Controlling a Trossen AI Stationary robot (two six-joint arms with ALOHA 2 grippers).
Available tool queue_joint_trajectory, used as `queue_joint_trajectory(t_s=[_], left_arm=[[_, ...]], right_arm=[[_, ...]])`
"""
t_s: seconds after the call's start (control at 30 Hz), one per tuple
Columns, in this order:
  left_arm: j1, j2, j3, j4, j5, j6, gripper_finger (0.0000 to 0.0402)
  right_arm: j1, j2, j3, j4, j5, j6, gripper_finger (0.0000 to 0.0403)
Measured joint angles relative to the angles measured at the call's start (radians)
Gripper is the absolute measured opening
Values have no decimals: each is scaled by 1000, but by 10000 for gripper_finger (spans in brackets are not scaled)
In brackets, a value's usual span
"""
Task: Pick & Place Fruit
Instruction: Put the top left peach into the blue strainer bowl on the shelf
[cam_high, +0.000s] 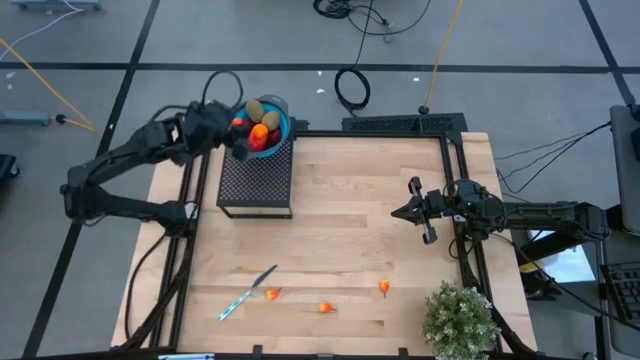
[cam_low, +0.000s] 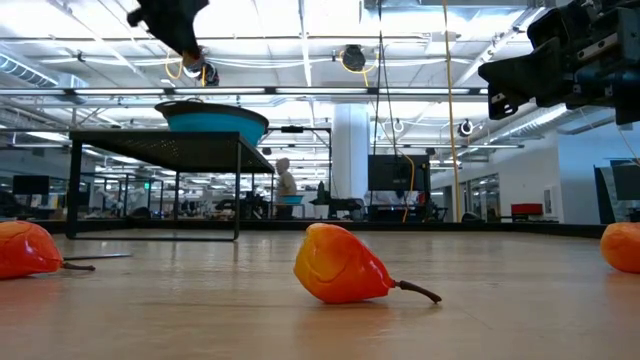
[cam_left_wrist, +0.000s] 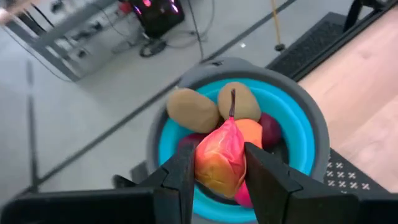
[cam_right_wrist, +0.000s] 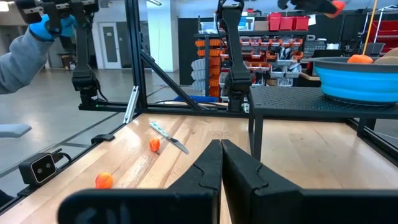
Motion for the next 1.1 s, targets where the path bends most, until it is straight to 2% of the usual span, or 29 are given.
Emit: queue_joint_trajectory(t_s=[0.23, 0.37, 0.63, 1.1], left_arm=[[170, 77, 0, 9, 207, 6, 115], [237, 119, 0, -2, 272, -18, 115], [313, 165, 0, -74, 322, -62, 115], [338, 174, 0, -70, 400, -31, 115]], right_arm=[[0, 0, 0, -1, 0, 2, 0], [0, 0, 0, -1, 0, 3, 0], [0, 0, 0, -4, 0, 1, 0], [0, 0, 0, -3, 0, -4, 0]])
